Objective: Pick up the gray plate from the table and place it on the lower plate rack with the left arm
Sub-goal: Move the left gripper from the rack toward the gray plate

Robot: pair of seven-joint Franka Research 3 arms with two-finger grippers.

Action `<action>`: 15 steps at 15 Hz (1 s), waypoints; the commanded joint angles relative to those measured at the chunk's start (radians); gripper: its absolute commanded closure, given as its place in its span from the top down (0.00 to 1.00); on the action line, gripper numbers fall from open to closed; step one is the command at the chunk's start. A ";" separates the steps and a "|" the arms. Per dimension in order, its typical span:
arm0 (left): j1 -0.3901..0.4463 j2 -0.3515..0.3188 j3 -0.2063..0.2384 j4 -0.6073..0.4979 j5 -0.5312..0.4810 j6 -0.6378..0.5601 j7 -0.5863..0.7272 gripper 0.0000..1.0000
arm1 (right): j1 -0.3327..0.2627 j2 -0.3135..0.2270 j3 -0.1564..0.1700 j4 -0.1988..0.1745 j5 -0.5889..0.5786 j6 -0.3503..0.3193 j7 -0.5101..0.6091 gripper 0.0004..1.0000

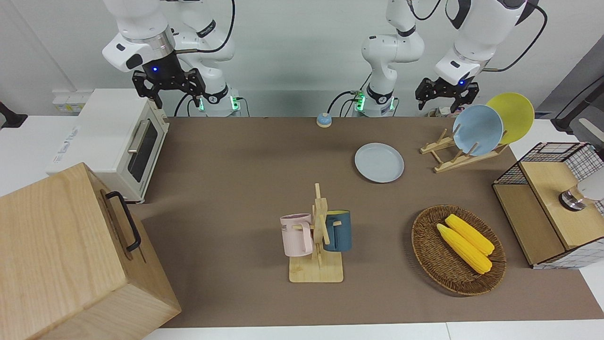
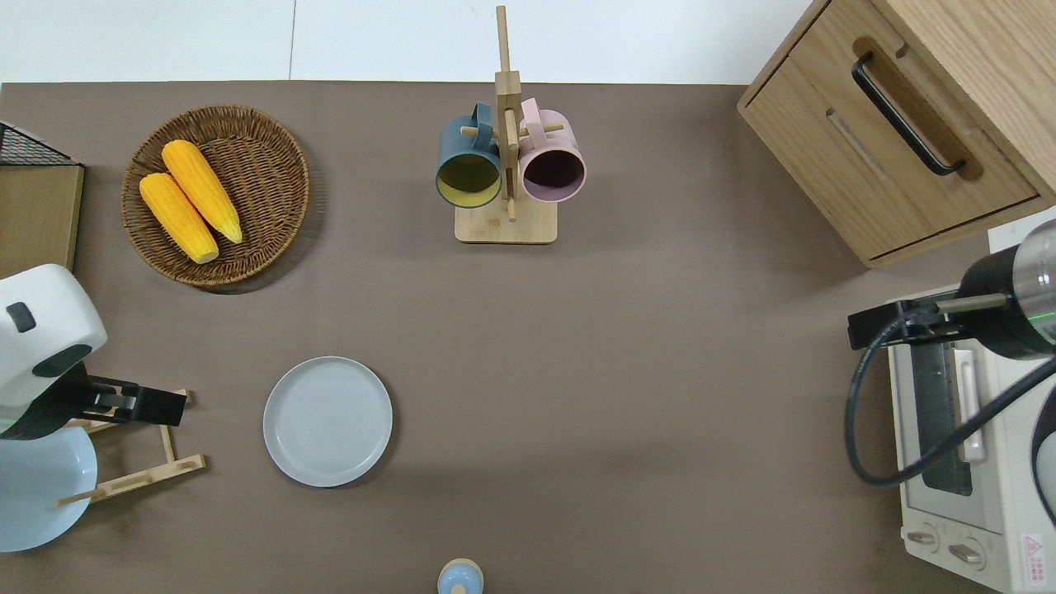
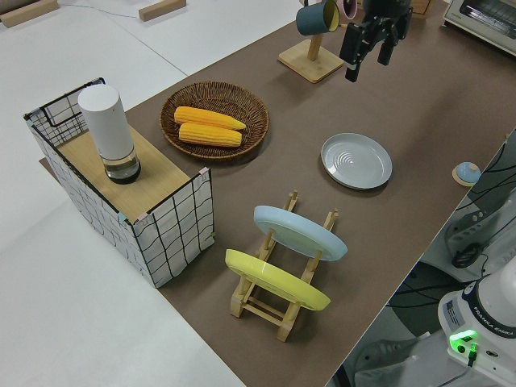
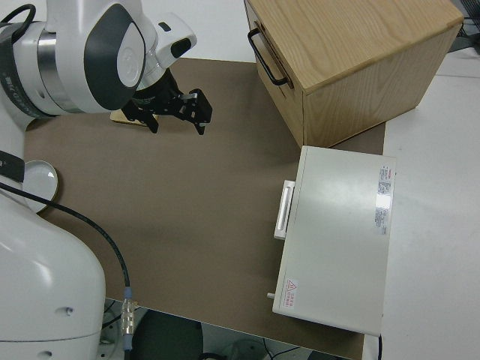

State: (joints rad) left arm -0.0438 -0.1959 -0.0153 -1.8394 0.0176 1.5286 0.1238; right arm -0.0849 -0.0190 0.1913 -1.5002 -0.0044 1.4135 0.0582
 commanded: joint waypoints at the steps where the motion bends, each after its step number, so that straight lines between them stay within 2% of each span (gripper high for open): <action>1: 0.001 -0.022 0.003 -0.007 0.009 -0.019 -0.009 0.99 | -0.007 -0.002 0.005 0.006 0.007 -0.014 -0.001 0.99; 8: 0.004 -0.068 0.009 -0.064 0.008 -0.019 -0.009 0.99 | -0.007 -0.002 0.005 0.006 0.007 -0.014 -0.001 0.99; 12: 0.004 -0.072 0.012 -0.083 0.008 -0.018 -0.009 0.99 | -0.007 -0.002 0.007 0.006 0.007 -0.014 0.000 0.99; 15: 0.005 -0.094 0.014 -0.136 0.007 0.013 -0.007 0.99 | -0.007 -0.002 0.007 0.006 0.007 -0.014 -0.001 0.99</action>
State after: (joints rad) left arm -0.0403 -0.2423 -0.0047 -1.8995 0.0176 1.5132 0.1225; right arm -0.0849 -0.0190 0.1913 -1.5002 -0.0044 1.4135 0.0582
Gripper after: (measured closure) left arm 0.004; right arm 0.009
